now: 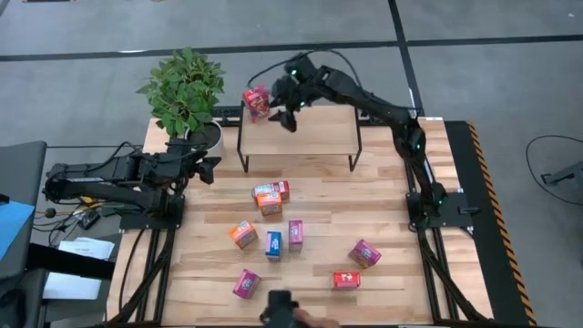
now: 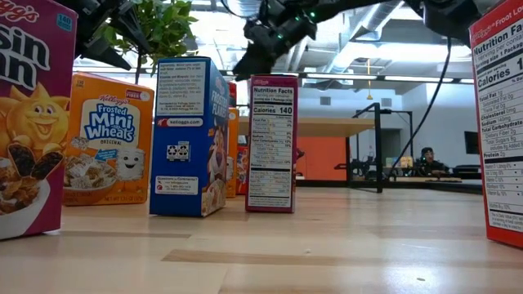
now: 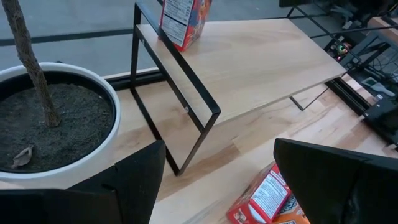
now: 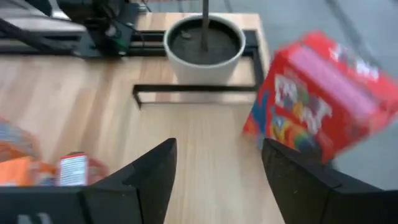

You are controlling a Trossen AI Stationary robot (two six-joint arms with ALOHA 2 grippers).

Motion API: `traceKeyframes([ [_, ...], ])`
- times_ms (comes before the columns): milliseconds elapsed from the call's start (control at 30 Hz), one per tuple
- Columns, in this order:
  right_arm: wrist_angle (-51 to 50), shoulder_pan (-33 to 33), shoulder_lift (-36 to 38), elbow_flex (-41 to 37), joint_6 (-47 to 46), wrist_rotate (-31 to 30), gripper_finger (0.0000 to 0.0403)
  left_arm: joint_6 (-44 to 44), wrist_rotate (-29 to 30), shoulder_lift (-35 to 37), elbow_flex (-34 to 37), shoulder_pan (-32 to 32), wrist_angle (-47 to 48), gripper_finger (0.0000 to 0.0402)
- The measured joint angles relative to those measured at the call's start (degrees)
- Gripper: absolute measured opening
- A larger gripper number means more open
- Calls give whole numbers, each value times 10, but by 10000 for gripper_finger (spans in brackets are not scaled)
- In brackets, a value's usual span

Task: Stack cereal on shelf
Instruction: Put the top red cereal box on the shelf aligned with the other red cereal box on the shelf

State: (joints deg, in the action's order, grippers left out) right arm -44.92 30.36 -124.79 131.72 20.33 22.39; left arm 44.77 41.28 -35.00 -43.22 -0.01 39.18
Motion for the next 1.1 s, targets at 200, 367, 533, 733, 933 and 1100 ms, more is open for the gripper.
traceKeyframes([
  [200,56,-52,-1,0,63,-128,194,0,-3,0,0,0,0,290],
  [367,87,-53,-2,0,66,-138,91,4,-3,0,0,0,0,290],
  [533,102,-48,-26,-1,53,-132,12,5,-4,0,0,0,0,290],
  [733,105,-59,-41,-1,39,-133,26,15,-10,0,0,0,0,290],
  [933,138,-60,-39,0,41,-134,9,15,1,0,0,0,0,290],
  [1100,138,-54,-39,0,41,-139,22,15,5,0,0,0,0,290],
])
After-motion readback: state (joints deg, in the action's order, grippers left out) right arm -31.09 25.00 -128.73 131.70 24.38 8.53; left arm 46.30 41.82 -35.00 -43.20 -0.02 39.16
